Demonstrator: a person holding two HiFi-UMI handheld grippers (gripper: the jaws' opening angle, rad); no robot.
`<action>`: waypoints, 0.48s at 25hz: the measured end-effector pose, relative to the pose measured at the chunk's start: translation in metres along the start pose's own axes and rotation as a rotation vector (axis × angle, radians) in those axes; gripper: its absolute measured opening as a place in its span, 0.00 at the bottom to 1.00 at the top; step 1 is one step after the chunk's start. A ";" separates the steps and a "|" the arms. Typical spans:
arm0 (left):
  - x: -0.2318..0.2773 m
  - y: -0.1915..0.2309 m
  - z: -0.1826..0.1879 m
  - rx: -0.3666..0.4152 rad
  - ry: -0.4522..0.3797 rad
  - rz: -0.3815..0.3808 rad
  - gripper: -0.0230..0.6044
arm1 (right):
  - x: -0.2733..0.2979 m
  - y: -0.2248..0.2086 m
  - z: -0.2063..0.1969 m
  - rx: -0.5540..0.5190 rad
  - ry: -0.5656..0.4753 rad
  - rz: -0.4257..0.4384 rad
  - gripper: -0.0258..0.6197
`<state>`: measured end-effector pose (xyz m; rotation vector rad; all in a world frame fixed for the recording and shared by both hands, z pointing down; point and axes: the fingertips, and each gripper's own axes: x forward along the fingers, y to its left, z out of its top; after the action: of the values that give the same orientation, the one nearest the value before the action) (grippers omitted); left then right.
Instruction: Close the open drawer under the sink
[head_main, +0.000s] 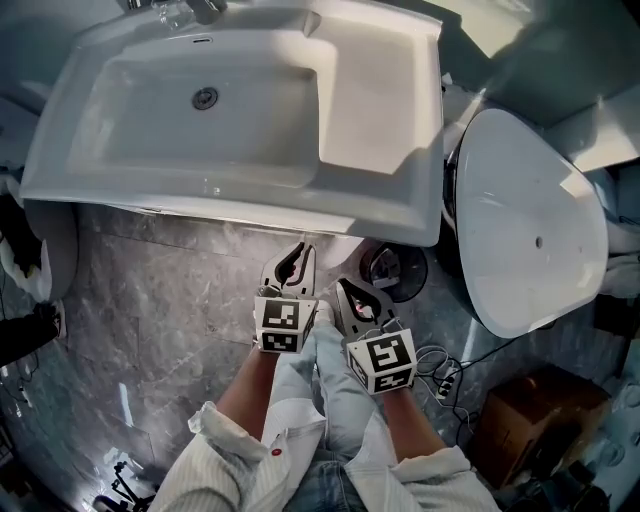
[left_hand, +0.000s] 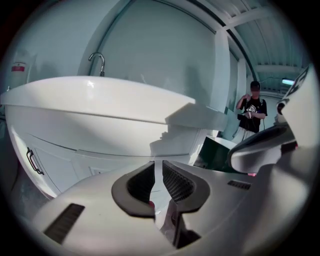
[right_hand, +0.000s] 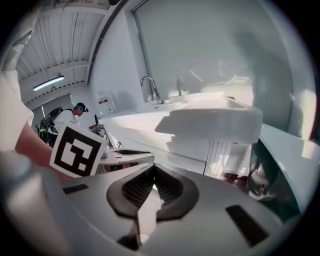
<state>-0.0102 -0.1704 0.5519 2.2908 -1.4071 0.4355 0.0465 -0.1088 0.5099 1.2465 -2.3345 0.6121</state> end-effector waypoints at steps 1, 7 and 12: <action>-0.006 -0.003 0.004 -0.010 0.001 0.001 0.11 | -0.003 0.000 0.005 -0.003 -0.004 0.002 0.06; -0.047 -0.017 0.034 -0.049 -0.007 -0.002 0.11 | -0.026 0.001 0.041 -0.020 -0.038 0.009 0.06; -0.078 -0.031 0.076 -0.039 -0.055 0.006 0.11 | -0.048 0.010 0.083 -0.056 -0.081 0.041 0.06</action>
<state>-0.0132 -0.1358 0.4435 2.2837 -1.4371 0.3458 0.0494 -0.1181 0.4140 1.2219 -2.4317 0.5155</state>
